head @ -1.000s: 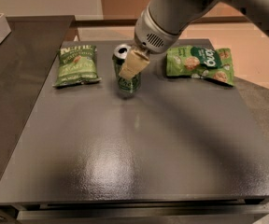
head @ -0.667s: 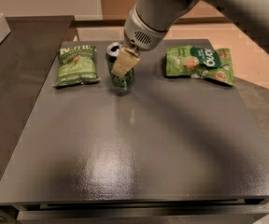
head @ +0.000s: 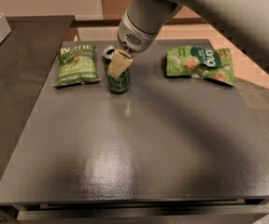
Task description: Move green can near green jalapeno chip bag
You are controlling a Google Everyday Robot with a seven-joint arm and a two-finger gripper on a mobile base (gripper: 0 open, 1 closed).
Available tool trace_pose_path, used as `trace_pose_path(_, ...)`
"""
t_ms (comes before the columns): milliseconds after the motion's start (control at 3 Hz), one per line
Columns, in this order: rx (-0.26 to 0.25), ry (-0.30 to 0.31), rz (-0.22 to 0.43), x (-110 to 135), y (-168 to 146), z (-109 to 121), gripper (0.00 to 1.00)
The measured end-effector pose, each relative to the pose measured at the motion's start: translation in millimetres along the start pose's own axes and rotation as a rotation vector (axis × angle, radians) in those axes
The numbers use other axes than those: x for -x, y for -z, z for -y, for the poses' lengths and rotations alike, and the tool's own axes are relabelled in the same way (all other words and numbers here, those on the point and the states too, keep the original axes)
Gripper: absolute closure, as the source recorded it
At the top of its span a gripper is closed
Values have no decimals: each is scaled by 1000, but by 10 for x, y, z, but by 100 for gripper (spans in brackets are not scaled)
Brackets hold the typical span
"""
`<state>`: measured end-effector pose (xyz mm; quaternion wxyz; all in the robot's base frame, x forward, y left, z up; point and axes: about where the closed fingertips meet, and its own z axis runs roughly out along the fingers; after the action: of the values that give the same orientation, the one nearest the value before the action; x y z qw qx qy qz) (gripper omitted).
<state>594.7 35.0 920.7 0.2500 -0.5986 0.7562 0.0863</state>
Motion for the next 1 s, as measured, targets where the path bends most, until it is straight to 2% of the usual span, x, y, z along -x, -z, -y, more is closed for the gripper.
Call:
trace_pose_path(333,18,-6,7,38,-105,20,82)
trace_pose_path(1000,40,-21,34,119,-194,91,35)
